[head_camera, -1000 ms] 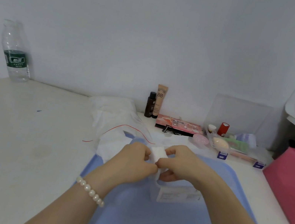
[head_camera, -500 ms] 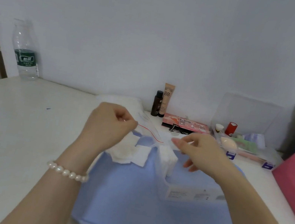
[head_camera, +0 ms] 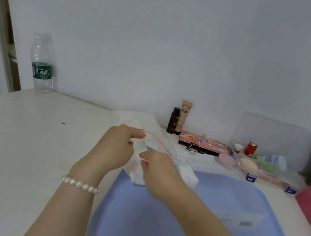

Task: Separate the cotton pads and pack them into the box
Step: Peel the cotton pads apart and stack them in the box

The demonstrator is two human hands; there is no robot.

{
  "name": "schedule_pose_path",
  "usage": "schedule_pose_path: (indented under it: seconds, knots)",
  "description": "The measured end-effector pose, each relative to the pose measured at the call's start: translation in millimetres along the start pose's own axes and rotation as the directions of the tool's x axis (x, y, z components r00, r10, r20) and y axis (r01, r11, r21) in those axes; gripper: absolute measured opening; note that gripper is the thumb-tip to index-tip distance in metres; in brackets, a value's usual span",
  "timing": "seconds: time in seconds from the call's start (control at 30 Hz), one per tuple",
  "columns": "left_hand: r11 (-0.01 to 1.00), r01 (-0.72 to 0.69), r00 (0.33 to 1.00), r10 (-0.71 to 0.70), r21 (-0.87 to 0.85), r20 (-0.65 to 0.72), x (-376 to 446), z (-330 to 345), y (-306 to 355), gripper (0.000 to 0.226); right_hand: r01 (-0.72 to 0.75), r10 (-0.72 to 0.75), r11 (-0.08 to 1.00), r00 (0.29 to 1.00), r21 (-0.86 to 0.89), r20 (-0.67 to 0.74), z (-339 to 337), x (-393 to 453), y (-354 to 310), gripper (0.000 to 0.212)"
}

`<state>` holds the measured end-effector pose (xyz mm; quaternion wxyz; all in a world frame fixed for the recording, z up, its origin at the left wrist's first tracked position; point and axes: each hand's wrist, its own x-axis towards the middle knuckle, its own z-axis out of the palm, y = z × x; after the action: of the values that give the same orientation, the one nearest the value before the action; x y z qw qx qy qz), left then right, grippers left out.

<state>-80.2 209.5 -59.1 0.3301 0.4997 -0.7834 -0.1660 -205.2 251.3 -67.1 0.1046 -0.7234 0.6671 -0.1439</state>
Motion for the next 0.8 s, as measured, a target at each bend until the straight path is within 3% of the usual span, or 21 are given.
schedule_pose_path:
  seconds: [0.1,0.23,0.3,0.4,0.5,0.63,0.8]
  knots:
    - [0.999,0.016,1.0,-0.017,-0.039,-0.011,2,7,-2,0.051,-0.158,0.162,0.982,0.986,-0.101,0.031,22,31,-2,0.037]
    - [0.999,-0.007,1.0,0.007,-0.032,0.004,3,11,-1,0.052,-0.322,0.323,0.944,0.946,-0.067,-0.001,45,40,2,0.076]
    - [1.0,0.001,1.0,-0.001,-0.028,0.015,3,13,0,0.052,-0.36,0.36,0.931,0.933,-0.061,-0.008,52,37,1,0.086]
    - [0.999,0.01,1.0,-0.01,-0.034,0.019,3,13,1,0.052,-0.404,0.407,0.909,0.913,0.099,-0.011,55,31,-5,0.062]
    - [0.998,0.018,1.0,-0.016,-0.057,0.021,3,13,1,0.05,-0.347,0.37,0.901,0.928,0.261,-0.045,51,21,-11,0.032]
    - [0.993,0.02,0.999,-0.025,-0.115,-0.046,2,11,2,0.047,-0.252,0.3,0.897,0.95,0.364,-0.081,23,-1,-13,0.037]
    - [0.977,-0.053,0.97,0.001,-0.207,-0.243,-2,8,10,0.04,-0.167,0.199,0.917,0.978,0.361,-0.054,-31,-49,7,0.027]
